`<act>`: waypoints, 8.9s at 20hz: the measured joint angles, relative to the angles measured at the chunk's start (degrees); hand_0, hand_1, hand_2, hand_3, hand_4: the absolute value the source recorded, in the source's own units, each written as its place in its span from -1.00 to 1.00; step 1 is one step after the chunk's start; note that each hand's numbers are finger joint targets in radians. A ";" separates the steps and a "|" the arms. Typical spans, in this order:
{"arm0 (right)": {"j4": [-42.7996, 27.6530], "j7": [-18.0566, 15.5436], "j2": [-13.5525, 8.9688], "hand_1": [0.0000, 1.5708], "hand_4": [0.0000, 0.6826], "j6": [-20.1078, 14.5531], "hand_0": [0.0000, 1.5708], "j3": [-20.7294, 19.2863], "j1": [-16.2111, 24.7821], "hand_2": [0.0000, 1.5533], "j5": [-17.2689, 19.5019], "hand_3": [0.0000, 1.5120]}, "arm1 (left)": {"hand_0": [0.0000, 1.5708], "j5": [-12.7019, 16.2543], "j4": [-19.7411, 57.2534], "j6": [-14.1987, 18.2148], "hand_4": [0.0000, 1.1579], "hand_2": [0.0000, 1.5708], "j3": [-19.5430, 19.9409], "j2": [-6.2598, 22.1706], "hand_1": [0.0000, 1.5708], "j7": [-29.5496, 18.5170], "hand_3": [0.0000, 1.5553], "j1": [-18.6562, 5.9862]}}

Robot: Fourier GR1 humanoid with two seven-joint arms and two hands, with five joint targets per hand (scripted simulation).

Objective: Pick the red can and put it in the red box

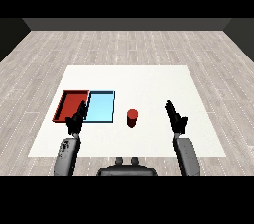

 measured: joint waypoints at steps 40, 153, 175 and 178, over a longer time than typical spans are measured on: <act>-8.14 -15.60 5.12 -1.00 -1.00 7.54 -1.00 0.52 7.45 -1.00 -2.01 -1.00 | -1.00 5.15 -1.83 -5.55 -1.00 -1.00 2.35 -3.70 -1.00 -27.35 -1.00 0.01; 45.92 -25.89 6.94 0.96 0.70 -32.29 0.96 36.06 -32.97 0.89 -35.22 0.84 | -1.00 8.12 -5.74 -5.83 -1.00 -1.00 2.74 -3.85 -1.00 -25.16 -1.00 0.94; 7.07 -18.02 -3.23 0.86 0.86 -37.76 0.86 32.11 -24.36 0.83 -21.11 0.84 | -1.00 3.24 -9.02 -2.76 -1.00 -1.00 -7.40 -5.34 -1.00 -16.18 -1.00 -2.63; 8.64 -17.27 -2.57 0.84 0.86 -35.46 0.84 28.68 -26.54 0.81 -20.25 0.83 | -1.00 1.99 -9.51 -0.81 -1.00 -1.00 -10.28 -5.60 -1.00 -13.92 -1.00 -3.37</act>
